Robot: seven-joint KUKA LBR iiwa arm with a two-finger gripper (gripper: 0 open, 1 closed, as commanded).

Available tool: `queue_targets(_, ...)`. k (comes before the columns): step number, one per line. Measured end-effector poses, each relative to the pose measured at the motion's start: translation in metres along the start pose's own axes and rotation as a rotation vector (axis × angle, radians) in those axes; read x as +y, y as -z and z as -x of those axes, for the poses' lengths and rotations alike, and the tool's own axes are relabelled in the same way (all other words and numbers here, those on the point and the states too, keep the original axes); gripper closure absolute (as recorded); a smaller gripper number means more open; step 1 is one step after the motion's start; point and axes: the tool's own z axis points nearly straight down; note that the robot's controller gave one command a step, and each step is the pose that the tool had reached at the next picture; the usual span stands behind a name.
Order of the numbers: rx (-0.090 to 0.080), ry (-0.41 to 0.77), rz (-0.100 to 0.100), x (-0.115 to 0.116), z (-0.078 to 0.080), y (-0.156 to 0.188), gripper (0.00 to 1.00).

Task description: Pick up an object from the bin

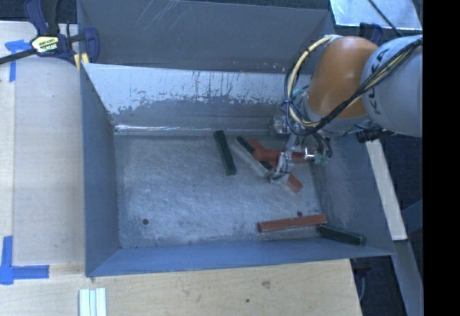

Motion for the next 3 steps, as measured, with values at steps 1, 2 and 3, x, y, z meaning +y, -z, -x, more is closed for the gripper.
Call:
queue_targets(1,-0.002,0.002,0.000,-0.0002,0.0010,0.0005,0.00)
queue_targets(2,-0.002,0.003,0.000,-0.0003,0.0020,0.0009,0.00)
queue_targets(3,-0.004,0.004,0.000,-0.0004,0.0024,0.0014,1.00)
